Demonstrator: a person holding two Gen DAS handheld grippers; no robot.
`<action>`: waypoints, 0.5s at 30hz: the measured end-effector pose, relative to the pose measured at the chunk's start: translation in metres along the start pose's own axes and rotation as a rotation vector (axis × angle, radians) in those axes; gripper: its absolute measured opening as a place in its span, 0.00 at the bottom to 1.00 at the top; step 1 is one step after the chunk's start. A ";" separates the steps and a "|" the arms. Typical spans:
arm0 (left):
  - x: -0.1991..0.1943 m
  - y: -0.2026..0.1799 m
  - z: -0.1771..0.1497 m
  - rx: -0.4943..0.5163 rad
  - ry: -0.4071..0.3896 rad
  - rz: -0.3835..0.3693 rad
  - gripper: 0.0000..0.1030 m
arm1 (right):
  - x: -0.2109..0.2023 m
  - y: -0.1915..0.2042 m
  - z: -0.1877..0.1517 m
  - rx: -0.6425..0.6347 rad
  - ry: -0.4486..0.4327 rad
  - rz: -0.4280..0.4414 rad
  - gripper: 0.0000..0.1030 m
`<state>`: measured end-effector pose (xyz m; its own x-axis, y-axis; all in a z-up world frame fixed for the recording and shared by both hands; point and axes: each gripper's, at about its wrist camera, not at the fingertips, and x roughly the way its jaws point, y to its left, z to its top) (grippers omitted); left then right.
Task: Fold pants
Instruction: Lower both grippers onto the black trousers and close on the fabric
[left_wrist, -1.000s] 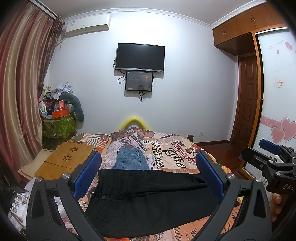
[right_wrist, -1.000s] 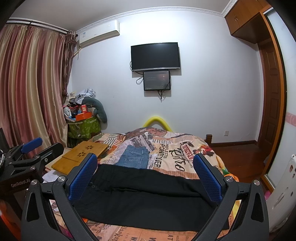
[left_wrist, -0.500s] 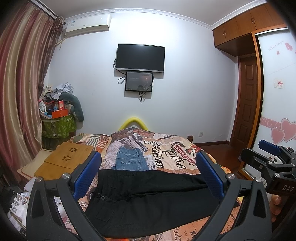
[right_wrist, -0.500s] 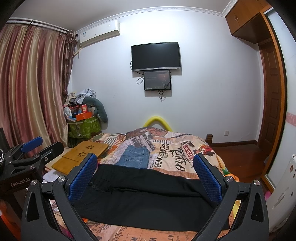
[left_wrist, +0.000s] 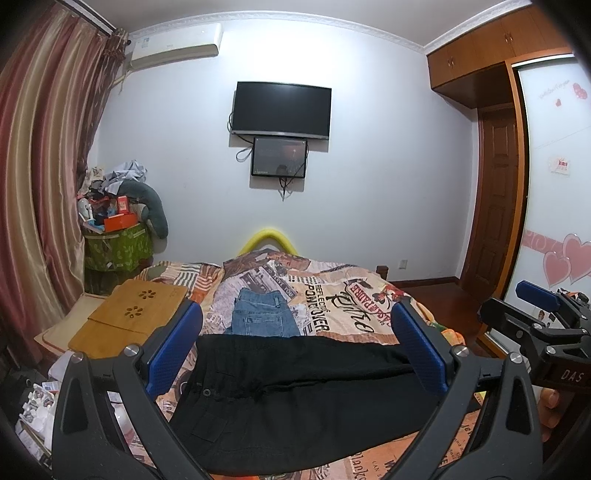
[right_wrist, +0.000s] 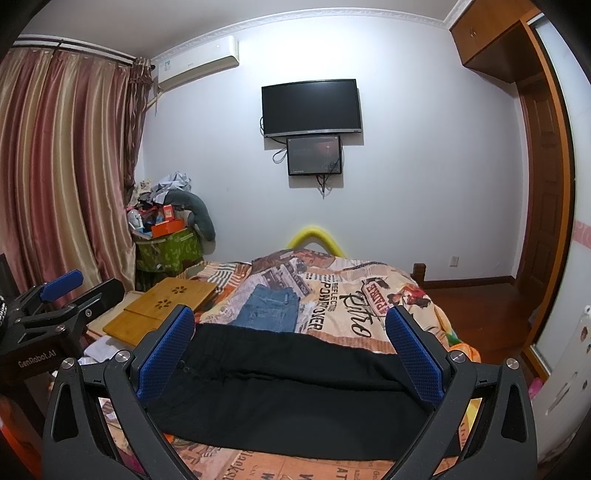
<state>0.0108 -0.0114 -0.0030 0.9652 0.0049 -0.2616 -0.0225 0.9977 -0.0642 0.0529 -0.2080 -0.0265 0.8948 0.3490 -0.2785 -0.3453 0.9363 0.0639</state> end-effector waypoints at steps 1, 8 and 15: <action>0.004 0.001 0.000 -0.002 0.005 0.005 1.00 | 0.003 -0.001 0.000 0.002 0.006 0.001 1.00; 0.050 0.018 -0.006 -0.026 0.077 0.048 1.00 | 0.040 -0.013 -0.011 0.002 0.087 -0.032 1.00; 0.116 0.046 -0.016 -0.018 0.155 0.144 1.00 | 0.079 -0.031 -0.020 0.013 0.182 -0.049 1.00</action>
<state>0.1173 0.0338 -0.0512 0.9002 0.1356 -0.4138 -0.1635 0.9860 -0.0326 0.1283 -0.2104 -0.0700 0.8442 0.2910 -0.4502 -0.2974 0.9530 0.0583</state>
